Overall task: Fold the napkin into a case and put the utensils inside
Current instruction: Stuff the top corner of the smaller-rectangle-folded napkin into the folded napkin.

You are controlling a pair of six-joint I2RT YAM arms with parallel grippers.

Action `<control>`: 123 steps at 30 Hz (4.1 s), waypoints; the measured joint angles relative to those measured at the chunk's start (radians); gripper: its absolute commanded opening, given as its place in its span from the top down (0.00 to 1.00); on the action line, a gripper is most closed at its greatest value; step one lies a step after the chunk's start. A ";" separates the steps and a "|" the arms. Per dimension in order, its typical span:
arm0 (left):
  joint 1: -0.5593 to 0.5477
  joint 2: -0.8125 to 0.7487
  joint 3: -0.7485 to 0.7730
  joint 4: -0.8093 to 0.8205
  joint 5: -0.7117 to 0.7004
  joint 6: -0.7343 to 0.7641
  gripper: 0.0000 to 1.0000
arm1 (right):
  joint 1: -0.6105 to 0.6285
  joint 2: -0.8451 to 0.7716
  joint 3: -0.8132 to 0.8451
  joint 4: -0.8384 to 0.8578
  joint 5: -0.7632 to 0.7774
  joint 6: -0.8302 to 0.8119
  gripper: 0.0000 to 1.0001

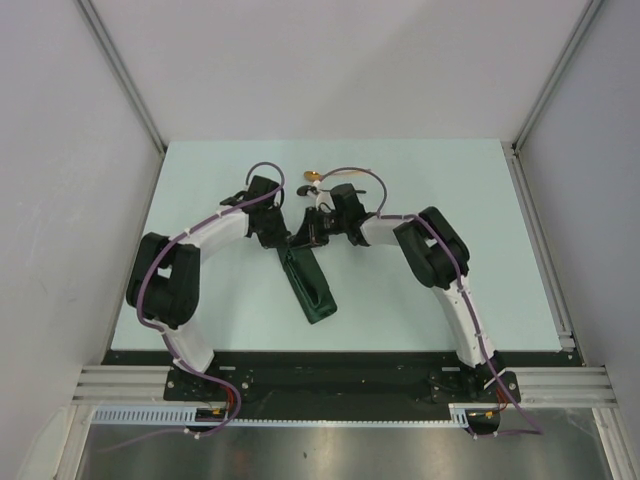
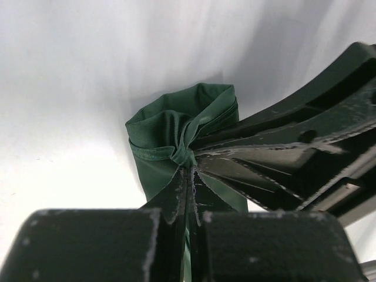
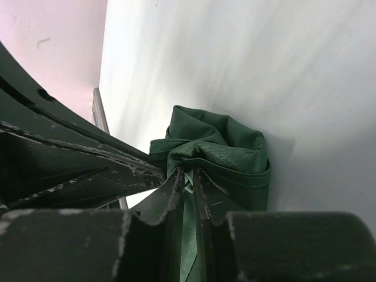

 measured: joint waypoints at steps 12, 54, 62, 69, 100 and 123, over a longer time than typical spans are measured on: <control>0.006 -0.003 -0.002 0.011 0.003 -0.035 1.00 | 0.022 0.093 0.001 0.193 -0.039 0.166 0.77; 0.025 -0.003 -0.035 0.035 0.025 -0.074 1.00 | 0.035 0.114 0.019 0.209 0.023 0.251 0.89; 0.028 0.003 -0.035 0.036 0.021 -0.082 1.00 | 0.010 0.019 -0.093 0.182 0.021 0.245 0.74; 0.031 0.022 -0.035 0.037 0.023 -0.082 1.00 | -0.034 -0.135 -0.182 0.109 0.011 0.181 0.71; 0.048 0.012 -0.096 0.093 0.018 -0.097 1.00 | 0.087 -0.010 -0.114 0.115 0.184 0.255 0.95; 0.066 0.018 -0.102 0.123 0.087 -0.105 1.00 | -0.001 -0.409 -0.365 -0.084 0.271 0.043 0.85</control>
